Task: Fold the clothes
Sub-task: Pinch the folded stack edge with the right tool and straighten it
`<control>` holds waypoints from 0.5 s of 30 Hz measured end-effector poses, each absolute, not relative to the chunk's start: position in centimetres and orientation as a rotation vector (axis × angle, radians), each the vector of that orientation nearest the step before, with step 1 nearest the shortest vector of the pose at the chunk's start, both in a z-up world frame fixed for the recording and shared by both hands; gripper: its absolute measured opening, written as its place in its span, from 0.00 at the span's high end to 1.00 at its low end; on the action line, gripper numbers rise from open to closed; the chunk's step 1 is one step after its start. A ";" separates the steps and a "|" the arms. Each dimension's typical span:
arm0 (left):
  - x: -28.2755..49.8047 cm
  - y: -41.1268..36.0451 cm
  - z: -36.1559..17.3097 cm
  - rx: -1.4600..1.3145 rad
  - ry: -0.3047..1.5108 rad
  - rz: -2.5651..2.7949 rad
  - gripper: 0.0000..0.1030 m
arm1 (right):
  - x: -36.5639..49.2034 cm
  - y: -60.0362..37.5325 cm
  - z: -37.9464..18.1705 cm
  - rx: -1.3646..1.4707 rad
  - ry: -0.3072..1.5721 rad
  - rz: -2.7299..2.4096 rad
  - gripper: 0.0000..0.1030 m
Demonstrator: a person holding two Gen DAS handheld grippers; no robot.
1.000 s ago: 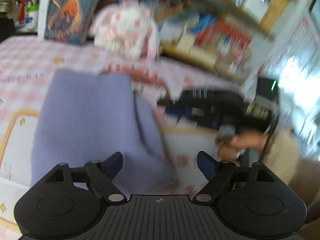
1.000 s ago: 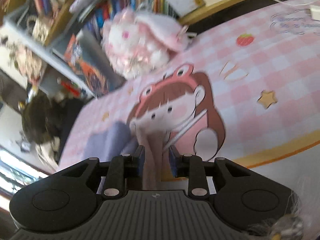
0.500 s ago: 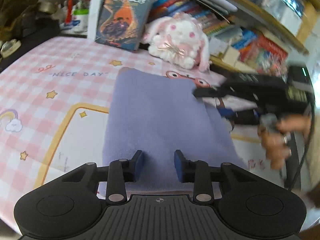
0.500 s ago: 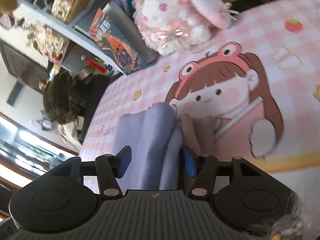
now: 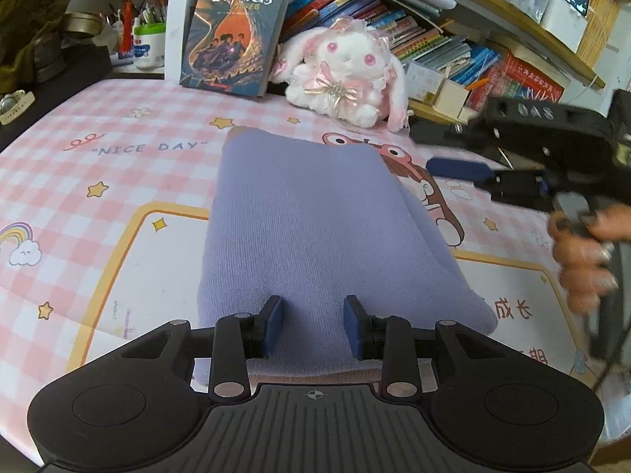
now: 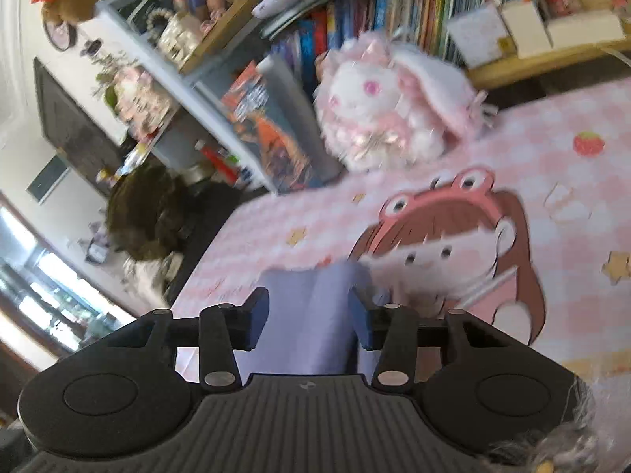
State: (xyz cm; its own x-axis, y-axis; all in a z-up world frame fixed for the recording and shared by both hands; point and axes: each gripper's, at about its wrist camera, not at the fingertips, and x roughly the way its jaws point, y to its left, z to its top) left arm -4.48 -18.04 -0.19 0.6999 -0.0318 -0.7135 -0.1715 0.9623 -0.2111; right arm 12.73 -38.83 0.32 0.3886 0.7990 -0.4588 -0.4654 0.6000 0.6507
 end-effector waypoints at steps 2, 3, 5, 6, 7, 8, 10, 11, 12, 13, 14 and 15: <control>-4.5 -18.1 -0.2 -0.266 0.793 0.078 0.69 | 11.3 -38.2 0.2 0.388 0.870 0.894 0.72; -4.5 -18.1 -0.2 -0.266 0.791 0.078 0.70 | 10.5 -37.7 0.2 0.326 0.886 0.916 0.75; -4.6 -18.1 -0.3 -0.270 0.788 0.076 0.69 | 8.7 -37.0 0.1 0.199 0.890 0.928 0.80; -4.6 -18.0 -0.4 -0.273 0.786 0.075 0.67 | 7.7 -36.7 0.0 0.135 0.890 0.932 0.81; -4.6 -18.0 -0.4 -0.275 0.785 0.073 0.66 | 6.8 -36.3 0.0 0.071 0.890 0.936 0.85; -4.6 -18.0 -0.5 -0.278 0.783 0.072 0.64 | 6.3 -36.2 -0.7 0.011 0.899 0.903 0.89; -4.7 -18.1 -0.6 -0.279 0.779 0.072 0.64 | 5.7 -36.5 -2.2 -0.043 0.902 0.867 0.89; -4.7 -18.2 -0.6 -0.278 0.779 0.074 0.64 | 5.8 -37.0 -2.7 -0.008 0.901 0.870 0.89; -4.8 -18.2 -0.4 -0.281 0.777 0.078 0.64 | 5.9 -37.5 -3.1 0.029 0.900 0.873 0.89; -4.9 -18.2 -0.2 -0.293 0.769 0.084 0.64 | 6.2 -37.7 -3.1 0.053 0.916 0.866 0.89; -5.1 -18.1 0.1 -0.306 0.756 0.091 0.64 | 6.3 -37.8 -3.0 0.063 0.922 0.861 0.89; -5.5 -18.0 0.5 -0.316 0.733 0.100 0.64 | 6.3 -37.8 -2.9 0.072 0.927 0.856 0.89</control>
